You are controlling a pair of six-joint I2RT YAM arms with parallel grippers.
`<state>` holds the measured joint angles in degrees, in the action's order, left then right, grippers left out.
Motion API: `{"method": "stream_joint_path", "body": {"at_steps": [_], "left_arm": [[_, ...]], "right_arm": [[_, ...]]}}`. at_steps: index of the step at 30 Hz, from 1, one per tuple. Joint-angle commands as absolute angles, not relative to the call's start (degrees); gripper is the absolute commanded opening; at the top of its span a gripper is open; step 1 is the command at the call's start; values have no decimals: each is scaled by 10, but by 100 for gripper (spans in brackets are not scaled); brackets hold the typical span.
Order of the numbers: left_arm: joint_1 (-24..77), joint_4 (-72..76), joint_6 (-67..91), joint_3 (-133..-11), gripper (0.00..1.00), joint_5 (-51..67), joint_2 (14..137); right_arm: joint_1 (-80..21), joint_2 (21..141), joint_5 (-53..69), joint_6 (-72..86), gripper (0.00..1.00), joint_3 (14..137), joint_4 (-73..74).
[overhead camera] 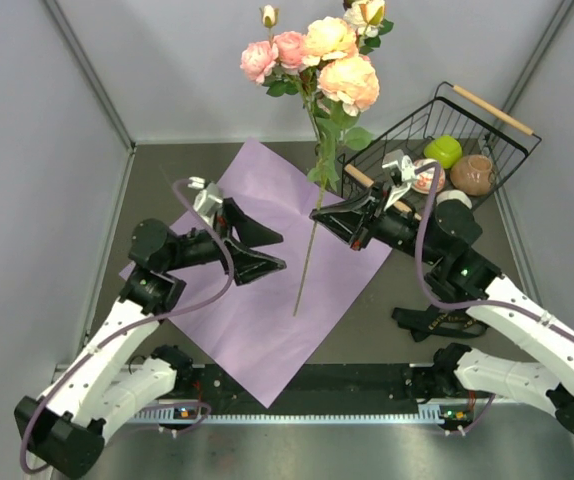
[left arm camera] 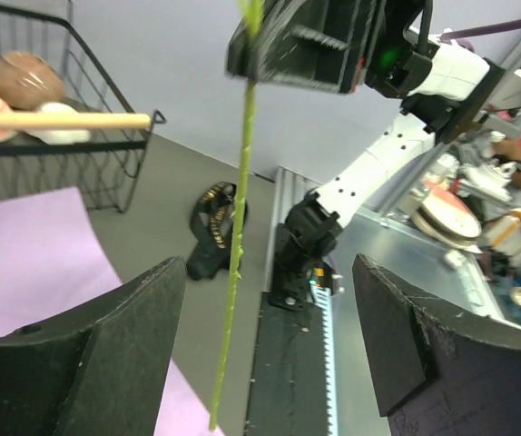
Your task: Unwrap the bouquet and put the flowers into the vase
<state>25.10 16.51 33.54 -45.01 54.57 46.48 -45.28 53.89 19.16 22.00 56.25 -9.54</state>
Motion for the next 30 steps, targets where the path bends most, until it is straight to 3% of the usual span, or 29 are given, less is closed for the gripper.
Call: {"method": "stream_joint_path", "body": {"at_steps": [1, 5, 11, 15, 16, 19, 20, 24, 30], "left_arm": [[280, 321, 431, -415, 79, 570, 504], [318, 333, 431, -424, 78, 563, 529], [351, 351, 441, -437, 62, 559, 562], [371, 351, 436, -453, 40, 565, 584], [372, 337, 425, -458, 25, 564, 585], [372, 279, 382, -469, 5, 560, 580], [373, 261, 369, -474, 1, 559, 578], [373, 190, 318, -489, 0, 567, 565], [372, 127, 266, -497, 0, 562, 555]], "right_arm": [[-458, 550, 238, 293, 0, 568, -216], [-459, 548, 243, 305, 0, 563, -228], [-459, 537, 249, 311, 0, 555, -224], [-459, 536, 257, 315, 0, 551, -221], [-459, 536, 260, 315, 0, 553, -218], [-459, 532, 260, 306, 0, 560, -189], [-459, 529, 256, 302, 2, 561, -167], [-458, 515, 208, 283, 33, 575, -99], [-419, 528, 301, 286, 51, 609, -58]]}}
